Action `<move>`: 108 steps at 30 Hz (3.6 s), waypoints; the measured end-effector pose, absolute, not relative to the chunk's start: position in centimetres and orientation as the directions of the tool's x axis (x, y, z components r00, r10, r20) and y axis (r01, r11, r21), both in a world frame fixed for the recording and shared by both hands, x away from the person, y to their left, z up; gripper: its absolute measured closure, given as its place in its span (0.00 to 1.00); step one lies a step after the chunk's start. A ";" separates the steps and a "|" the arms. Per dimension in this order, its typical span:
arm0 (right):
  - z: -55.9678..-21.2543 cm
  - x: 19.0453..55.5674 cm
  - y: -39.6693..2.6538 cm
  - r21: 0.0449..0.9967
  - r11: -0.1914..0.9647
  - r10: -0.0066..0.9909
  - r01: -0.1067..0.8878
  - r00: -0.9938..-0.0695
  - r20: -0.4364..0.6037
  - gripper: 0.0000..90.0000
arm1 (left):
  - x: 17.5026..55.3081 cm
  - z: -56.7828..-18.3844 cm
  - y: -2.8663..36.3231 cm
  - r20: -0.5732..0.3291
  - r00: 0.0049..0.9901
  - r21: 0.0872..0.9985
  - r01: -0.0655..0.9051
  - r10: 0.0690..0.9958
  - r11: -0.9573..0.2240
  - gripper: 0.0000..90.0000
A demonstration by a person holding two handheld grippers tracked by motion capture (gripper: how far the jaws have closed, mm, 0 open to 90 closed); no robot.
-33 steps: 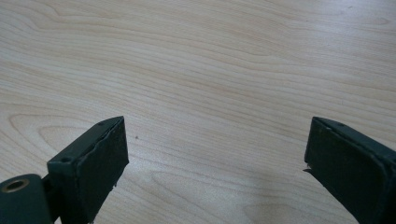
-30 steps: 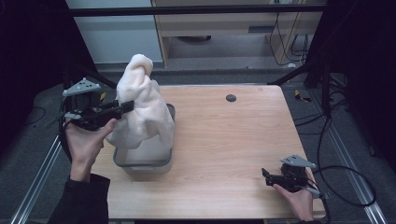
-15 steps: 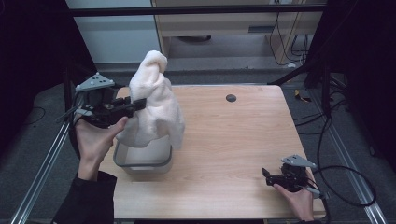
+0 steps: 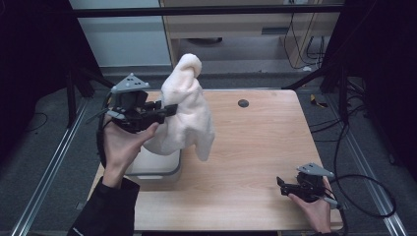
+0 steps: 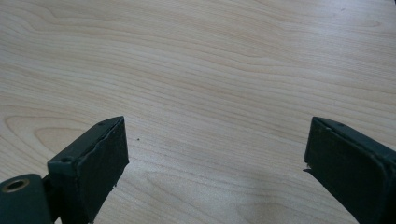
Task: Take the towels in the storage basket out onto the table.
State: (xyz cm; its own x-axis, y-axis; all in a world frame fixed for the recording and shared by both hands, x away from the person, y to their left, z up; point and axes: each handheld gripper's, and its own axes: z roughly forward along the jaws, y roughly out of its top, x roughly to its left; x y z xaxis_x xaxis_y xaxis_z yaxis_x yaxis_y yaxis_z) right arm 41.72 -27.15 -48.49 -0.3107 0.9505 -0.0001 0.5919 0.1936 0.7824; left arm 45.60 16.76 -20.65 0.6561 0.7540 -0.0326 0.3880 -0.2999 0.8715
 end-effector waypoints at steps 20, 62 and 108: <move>-48.4 41.8 -27.3 0.782 0.202 0.951 0.589 -0.308 -0.014 0.07 | 47.2 -25.4 11.6 -0.054 0.717 0.821 0.428 0.695 -0.378 0.78; -48.7 42.0 -27.3 0.767 0.221 0.954 0.602 -0.297 -0.042 0.06 | 51.1 -38.5 3.6 -0.199 0.703 0.745 0.561 0.682 -0.361 0.71; -48.7 42.1 -27.3 0.765 0.218 0.955 0.606 -0.295 -0.038 0.06 | 47.6 -35.4 12.8 -0.126 0.699 0.842 0.450 0.704 -0.296 0.29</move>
